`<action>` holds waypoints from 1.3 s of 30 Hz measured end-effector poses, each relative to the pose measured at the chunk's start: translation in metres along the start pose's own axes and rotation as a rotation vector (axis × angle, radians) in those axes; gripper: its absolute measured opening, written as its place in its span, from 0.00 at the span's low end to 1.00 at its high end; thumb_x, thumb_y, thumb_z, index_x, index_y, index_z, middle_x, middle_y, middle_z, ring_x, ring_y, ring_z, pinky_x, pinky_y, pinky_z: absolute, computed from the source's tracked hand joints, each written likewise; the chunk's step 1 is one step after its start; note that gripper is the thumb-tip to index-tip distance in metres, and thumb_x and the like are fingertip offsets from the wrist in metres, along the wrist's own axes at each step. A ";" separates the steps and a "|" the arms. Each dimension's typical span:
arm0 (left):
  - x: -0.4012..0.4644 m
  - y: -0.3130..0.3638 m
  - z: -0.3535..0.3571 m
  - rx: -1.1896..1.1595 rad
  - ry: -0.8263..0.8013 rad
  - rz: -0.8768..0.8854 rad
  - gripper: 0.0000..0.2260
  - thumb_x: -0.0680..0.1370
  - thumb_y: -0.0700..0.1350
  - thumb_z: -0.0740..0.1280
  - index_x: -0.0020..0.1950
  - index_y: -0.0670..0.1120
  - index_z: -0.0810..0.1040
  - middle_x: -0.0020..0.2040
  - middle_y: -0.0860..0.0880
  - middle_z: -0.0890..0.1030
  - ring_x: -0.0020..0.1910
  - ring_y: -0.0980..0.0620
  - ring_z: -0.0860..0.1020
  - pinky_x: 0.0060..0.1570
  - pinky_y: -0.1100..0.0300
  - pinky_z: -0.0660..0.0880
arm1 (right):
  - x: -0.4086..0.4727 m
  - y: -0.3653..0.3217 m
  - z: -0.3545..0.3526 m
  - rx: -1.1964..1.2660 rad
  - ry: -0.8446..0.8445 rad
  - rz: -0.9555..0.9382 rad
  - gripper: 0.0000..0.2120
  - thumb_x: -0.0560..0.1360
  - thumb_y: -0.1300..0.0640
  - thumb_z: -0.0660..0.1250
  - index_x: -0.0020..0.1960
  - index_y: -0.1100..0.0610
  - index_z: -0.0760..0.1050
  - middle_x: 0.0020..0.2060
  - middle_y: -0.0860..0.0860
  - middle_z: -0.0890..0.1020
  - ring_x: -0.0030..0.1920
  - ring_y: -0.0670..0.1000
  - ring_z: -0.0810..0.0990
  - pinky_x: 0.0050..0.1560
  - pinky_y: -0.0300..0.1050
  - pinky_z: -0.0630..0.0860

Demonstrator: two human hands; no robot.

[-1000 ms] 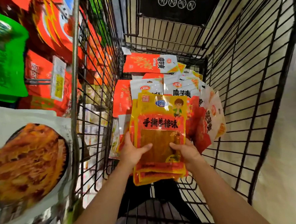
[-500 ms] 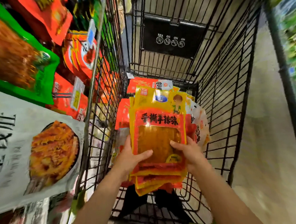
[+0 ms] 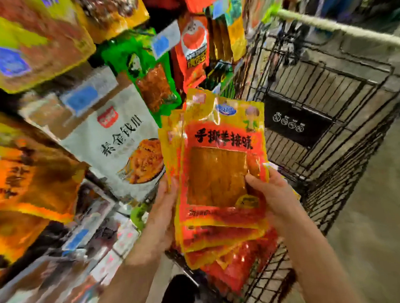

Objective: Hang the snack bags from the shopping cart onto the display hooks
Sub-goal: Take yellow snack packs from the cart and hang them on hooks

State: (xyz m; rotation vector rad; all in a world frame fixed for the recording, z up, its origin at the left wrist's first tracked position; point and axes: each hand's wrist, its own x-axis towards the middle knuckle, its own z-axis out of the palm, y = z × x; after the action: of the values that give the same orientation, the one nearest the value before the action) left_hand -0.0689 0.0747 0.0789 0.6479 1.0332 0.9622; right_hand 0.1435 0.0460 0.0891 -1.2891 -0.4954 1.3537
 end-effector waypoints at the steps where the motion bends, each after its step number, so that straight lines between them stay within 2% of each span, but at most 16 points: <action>1: -0.009 0.003 -0.006 0.010 0.019 0.062 0.35 0.70 0.62 0.71 0.74 0.56 0.63 0.71 0.47 0.72 0.62 0.47 0.77 0.59 0.46 0.75 | -0.004 -0.005 0.009 -0.010 -0.036 -0.020 0.09 0.75 0.67 0.64 0.55 0.61 0.77 0.40 0.57 0.83 0.37 0.56 0.82 0.39 0.51 0.81; 3: -0.027 0.012 -0.013 -0.068 -0.016 0.126 0.26 0.73 0.54 0.69 0.70 0.51 0.69 0.57 0.50 0.83 0.48 0.51 0.83 0.42 0.54 0.80 | -0.015 -0.015 0.031 -0.028 -0.107 -0.046 0.17 0.72 0.58 0.72 0.58 0.61 0.77 0.46 0.60 0.84 0.44 0.60 0.83 0.44 0.56 0.82; 4: -0.034 0.018 -0.015 -0.098 -0.001 0.141 0.26 0.72 0.52 0.69 0.69 0.50 0.69 0.54 0.50 0.84 0.45 0.51 0.84 0.38 0.57 0.80 | -0.020 -0.020 0.041 -0.034 -0.139 -0.047 0.25 0.67 0.52 0.76 0.61 0.61 0.76 0.52 0.62 0.83 0.50 0.63 0.82 0.50 0.62 0.80; 5: -0.043 0.025 -0.020 -0.113 0.024 0.170 0.29 0.71 0.53 0.71 0.70 0.50 0.69 0.55 0.49 0.84 0.45 0.50 0.84 0.37 0.57 0.80 | -0.026 -0.024 0.050 -0.032 -0.189 -0.051 0.27 0.66 0.51 0.76 0.62 0.59 0.75 0.56 0.63 0.81 0.54 0.64 0.80 0.54 0.65 0.77; 7: -0.061 0.039 -0.027 -0.155 0.062 0.189 0.33 0.69 0.51 0.74 0.72 0.49 0.67 0.58 0.46 0.82 0.46 0.48 0.84 0.38 0.55 0.80 | -0.032 -0.029 0.064 -0.047 -0.271 -0.073 0.17 0.74 0.59 0.68 0.62 0.56 0.76 0.57 0.61 0.81 0.56 0.63 0.79 0.58 0.66 0.74; 10: -0.088 0.054 -0.043 -0.185 0.114 0.255 0.22 0.70 0.43 0.71 0.63 0.49 0.75 0.48 0.47 0.85 0.41 0.50 0.84 0.36 0.56 0.81 | -0.039 -0.029 0.088 -0.089 -0.331 -0.155 0.17 0.75 0.66 0.64 0.62 0.54 0.76 0.55 0.55 0.83 0.59 0.62 0.79 0.62 0.64 0.73; 13: -0.120 0.069 -0.064 -0.200 0.188 0.323 0.16 0.70 0.47 0.65 0.57 0.52 0.77 0.48 0.48 0.85 0.43 0.48 0.84 0.41 0.52 0.82 | -0.057 -0.028 0.124 -0.157 -0.411 -0.227 0.17 0.73 0.64 0.66 0.61 0.53 0.76 0.51 0.50 0.84 0.57 0.56 0.80 0.64 0.59 0.72; 16: -0.156 0.081 -0.091 -0.220 0.292 0.405 0.15 0.73 0.48 0.64 0.60 0.50 0.77 0.48 0.47 0.85 0.43 0.47 0.84 0.38 0.51 0.81 | -0.081 -0.019 0.164 -0.242 -0.530 -0.281 0.20 0.68 0.53 0.73 0.59 0.50 0.77 0.52 0.48 0.84 0.57 0.54 0.80 0.66 0.62 0.70; 18: -0.179 0.086 -0.107 -0.208 0.433 0.480 0.13 0.77 0.47 0.64 0.60 0.49 0.77 0.46 0.45 0.85 0.42 0.46 0.84 0.38 0.51 0.80 | -0.097 -0.012 0.188 -0.244 -0.614 -0.285 0.19 0.71 0.55 0.71 0.62 0.48 0.75 0.59 0.50 0.81 0.62 0.54 0.78 0.69 0.60 0.68; 21: -0.211 0.094 -0.129 -0.118 0.622 0.615 0.09 0.79 0.48 0.65 0.58 0.52 0.79 0.51 0.43 0.84 0.49 0.41 0.83 0.49 0.39 0.79 | -0.120 -0.004 0.221 -0.166 -0.732 -0.204 0.17 0.72 0.59 0.68 0.58 0.44 0.76 0.61 0.50 0.80 0.65 0.53 0.76 0.70 0.61 0.66; 25: -0.250 0.109 -0.151 -0.058 0.750 0.773 0.08 0.81 0.46 0.63 0.58 0.49 0.77 0.48 0.45 0.84 0.45 0.45 0.83 0.39 0.50 0.80 | -0.146 -0.002 0.263 -0.141 -0.859 -0.173 0.17 0.78 0.66 0.62 0.58 0.46 0.76 0.57 0.51 0.82 0.63 0.54 0.78 0.67 0.60 0.70; 26: -0.257 0.112 -0.157 -0.031 0.776 0.805 0.08 0.81 0.48 0.63 0.58 0.50 0.77 0.49 0.45 0.84 0.47 0.44 0.83 0.43 0.48 0.80 | -0.152 -0.003 0.272 -0.132 -0.885 -0.180 0.17 0.78 0.66 0.60 0.58 0.47 0.76 0.56 0.51 0.83 0.61 0.55 0.79 0.64 0.59 0.73; 28: -0.268 0.117 -0.165 -0.033 0.813 0.851 0.08 0.81 0.47 0.63 0.59 0.51 0.77 0.54 0.44 0.83 0.53 0.41 0.81 0.54 0.40 0.77 | -0.158 -0.005 0.288 -0.116 -0.884 -0.195 0.16 0.79 0.67 0.58 0.58 0.50 0.77 0.51 0.53 0.85 0.55 0.56 0.81 0.56 0.57 0.78; 30: -0.274 0.122 -0.173 -0.091 0.839 0.904 0.09 0.81 0.44 0.61 0.61 0.48 0.77 0.56 0.42 0.82 0.55 0.40 0.80 0.58 0.38 0.74 | -0.159 -0.009 0.299 -0.121 -0.835 -0.233 0.16 0.79 0.67 0.59 0.61 0.53 0.76 0.54 0.55 0.83 0.58 0.59 0.80 0.59 0.62 0.76; 33: -0.281 0.129 -0.182 -0.148 0.873 0.949 0.08 0.81 0.43 0.61 0.57 0.49 0.78 0.57 0.41 0.82 0.56 0.40 0.79 0.60 0.34 0.72 | -0.156 -0.019 0.306 -0.101 -0.760 -0.292 0.18 0.79 0.67 0.59 0.65 0.54 0.74 0.60 0.60 0.80 0.62 0.63 0.77 0.63 0.68 0.70; 39: -0.290 0.143 -0.198 -0.098 0.887 1.025 0.07 0.79 0.49 0.65 0.52 0.60 0.80 0.57 0.44 0.82 0.57 0.40 0.79 0.58 0.34 0.73 | -0.143 -0.038 0.311 -0.072 -0.719 -0.420 0.18 0.78 0.67 0.60 0.60 0.48 0.76 0.59 0.59 0.80 0.61 0.63 0.77 0.63 0.68 0.71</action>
State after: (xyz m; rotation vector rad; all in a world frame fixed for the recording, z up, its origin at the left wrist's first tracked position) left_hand -0.3549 -0.1166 0.2377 0.6753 1.4111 2.3198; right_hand -0.1469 0.0475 0.2743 -0.6577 -1.2413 1.4121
